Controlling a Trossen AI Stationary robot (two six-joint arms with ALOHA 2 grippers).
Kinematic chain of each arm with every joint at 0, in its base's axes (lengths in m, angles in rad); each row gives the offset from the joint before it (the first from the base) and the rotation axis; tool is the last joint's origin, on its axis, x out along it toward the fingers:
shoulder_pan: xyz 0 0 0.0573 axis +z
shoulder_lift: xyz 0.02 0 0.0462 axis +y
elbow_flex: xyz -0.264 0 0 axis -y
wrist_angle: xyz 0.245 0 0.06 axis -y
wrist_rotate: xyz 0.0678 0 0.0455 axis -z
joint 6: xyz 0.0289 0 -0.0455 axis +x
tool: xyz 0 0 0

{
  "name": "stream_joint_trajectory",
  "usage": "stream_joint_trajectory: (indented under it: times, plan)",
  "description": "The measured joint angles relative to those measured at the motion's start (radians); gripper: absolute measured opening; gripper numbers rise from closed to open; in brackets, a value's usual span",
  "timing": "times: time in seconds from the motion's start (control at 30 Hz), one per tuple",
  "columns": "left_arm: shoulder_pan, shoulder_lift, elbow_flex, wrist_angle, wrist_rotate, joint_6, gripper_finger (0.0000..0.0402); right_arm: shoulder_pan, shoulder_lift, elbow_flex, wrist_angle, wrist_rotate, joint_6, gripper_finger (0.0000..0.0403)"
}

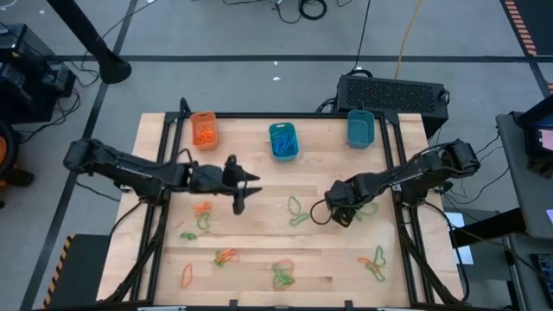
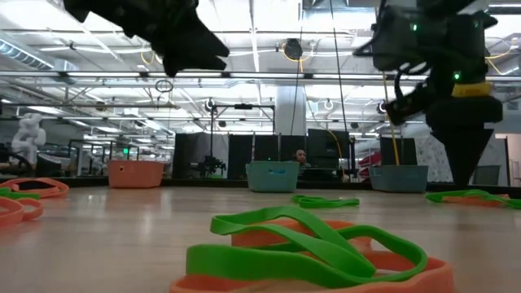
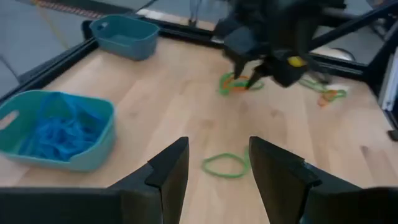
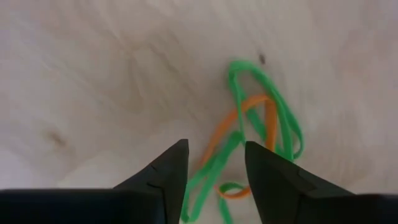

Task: Sort rubber bands into baskets
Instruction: Put the orange rubber band into the orange bin

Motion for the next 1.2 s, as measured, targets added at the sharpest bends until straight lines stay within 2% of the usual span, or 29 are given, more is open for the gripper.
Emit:
stream_joint_trajectory:
  times: [0.2, 0.77, 1.2]
  plan:
    - [-0.049, 0.044, -0.053, 0.12, -0.051, 0.022, 0.0176, -0.038, 0.0, -0.056, 0.068, -0.019, 0.024, 0.013]
    - [-0.039, 0.059, -0.053, 0.123, -0.096, 0.014, 0.0176, -0.046, 0.0, -0.038, 0.11, -0.014, 0.073, 0.0121]
    - [-0.04, 0.059, -0.053, 0.119, -0.096, 0.013, 0.0176, -0.046, -0.004, -0.113, 0.177, -0.007, 0.08, 0.0121]
